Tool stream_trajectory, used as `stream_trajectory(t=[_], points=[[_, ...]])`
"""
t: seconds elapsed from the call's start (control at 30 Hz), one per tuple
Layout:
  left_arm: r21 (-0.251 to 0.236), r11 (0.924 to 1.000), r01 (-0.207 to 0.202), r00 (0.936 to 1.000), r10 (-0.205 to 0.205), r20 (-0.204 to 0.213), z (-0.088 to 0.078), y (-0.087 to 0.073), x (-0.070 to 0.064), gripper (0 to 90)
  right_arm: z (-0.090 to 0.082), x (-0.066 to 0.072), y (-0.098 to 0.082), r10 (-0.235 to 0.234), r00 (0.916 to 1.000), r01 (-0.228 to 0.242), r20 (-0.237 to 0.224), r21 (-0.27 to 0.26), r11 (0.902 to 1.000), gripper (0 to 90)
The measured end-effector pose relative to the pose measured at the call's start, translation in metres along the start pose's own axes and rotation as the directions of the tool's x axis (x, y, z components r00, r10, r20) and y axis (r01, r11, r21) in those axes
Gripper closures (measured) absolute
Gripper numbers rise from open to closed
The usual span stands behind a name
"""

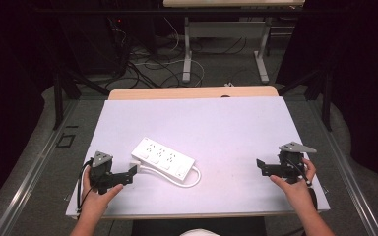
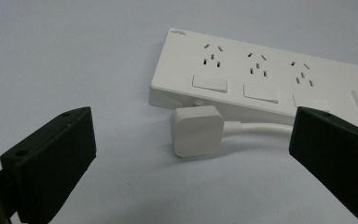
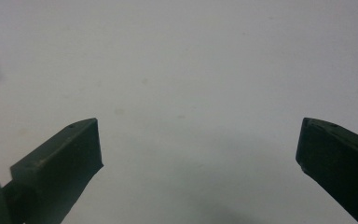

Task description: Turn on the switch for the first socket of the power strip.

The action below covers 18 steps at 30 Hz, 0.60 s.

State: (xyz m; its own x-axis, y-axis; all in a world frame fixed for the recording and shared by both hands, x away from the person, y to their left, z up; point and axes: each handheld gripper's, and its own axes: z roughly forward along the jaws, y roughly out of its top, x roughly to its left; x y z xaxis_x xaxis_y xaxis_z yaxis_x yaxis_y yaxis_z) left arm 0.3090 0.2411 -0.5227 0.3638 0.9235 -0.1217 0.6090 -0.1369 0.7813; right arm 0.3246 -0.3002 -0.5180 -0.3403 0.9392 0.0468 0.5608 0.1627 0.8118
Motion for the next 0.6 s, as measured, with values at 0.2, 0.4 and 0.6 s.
stream_trajectory(t=[0.2,0.4,0.6], points=[[0.020,0.9998,-0.004,1.0000,0.004,0.009,0.000,0.001,-0.002,0.6,-0.015,0.008,-0.003,-0.008,0.9997,0.007,-0.023,-0.022,0.9997,0.1],[0.016,0.9999,0.002,0.9995,-0.003,0.032,-0.002,0.002,-0.005,0.6,-0.014,0.008,-0.003,-0.012,0.9995,0.012,-0.030,-0.024,0.9996,0.0],[0.004,1.0000,-0.005,0.9989,0.005,0.047,-0.008,0.009,-0.010,1.3,-0.010,0.010,-0.004,-0.024,0.9992,0.023,-0.032,-0.023,0.9995,0.1]])
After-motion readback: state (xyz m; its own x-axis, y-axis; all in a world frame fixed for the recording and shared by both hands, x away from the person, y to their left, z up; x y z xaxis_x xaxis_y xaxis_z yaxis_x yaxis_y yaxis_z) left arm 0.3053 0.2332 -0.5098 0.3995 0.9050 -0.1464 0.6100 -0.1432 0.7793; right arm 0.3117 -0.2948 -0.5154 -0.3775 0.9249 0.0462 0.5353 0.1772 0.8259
